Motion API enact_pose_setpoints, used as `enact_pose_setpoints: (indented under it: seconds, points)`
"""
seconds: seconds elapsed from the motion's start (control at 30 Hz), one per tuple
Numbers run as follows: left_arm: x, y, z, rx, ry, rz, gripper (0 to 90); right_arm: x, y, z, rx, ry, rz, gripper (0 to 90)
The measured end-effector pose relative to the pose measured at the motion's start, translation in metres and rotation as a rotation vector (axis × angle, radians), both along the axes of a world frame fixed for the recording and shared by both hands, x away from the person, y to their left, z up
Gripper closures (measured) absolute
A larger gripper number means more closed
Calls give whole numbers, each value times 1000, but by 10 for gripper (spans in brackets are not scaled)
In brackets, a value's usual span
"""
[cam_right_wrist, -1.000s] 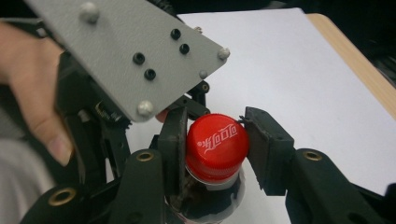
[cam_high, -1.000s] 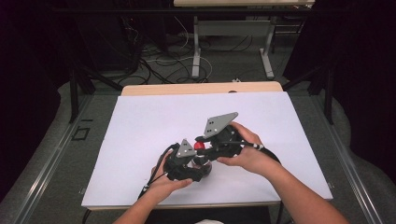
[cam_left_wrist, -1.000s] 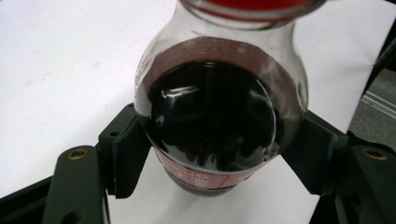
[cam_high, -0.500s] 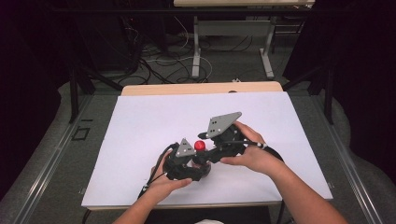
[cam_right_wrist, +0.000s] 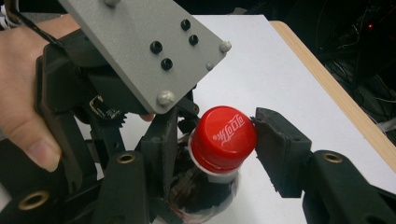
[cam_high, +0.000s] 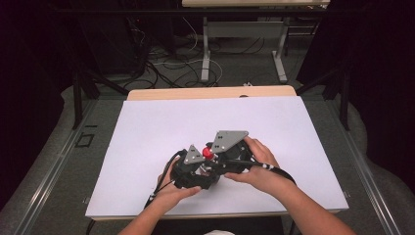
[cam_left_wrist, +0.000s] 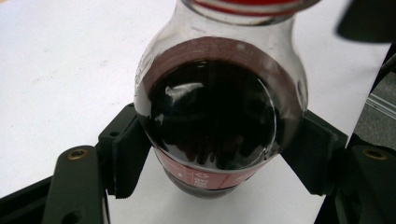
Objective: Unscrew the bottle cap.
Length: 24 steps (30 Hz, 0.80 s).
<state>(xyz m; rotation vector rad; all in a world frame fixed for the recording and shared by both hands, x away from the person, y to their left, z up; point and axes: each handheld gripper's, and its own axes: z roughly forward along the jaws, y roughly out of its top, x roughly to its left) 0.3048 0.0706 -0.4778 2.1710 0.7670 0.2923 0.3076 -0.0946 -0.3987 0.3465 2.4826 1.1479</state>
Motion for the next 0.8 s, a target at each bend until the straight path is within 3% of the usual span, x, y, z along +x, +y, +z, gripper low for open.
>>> enact_pose_setpoints:
  seconds: [0.23, 0.47, 0.8]
  points:
    - [0, -1, -1, -5, 3, -7, 299, 4, 1, 0, 1, 9, 6, 568]
    - [-1, -1, 0, -5, 0, -12, 300, 12, -3, 2, 21, 62, 50, 600]
    - [-1, -2, 0, 6, -15, -34, 300, 28, -9, 6, 4, 111, 204, 609]
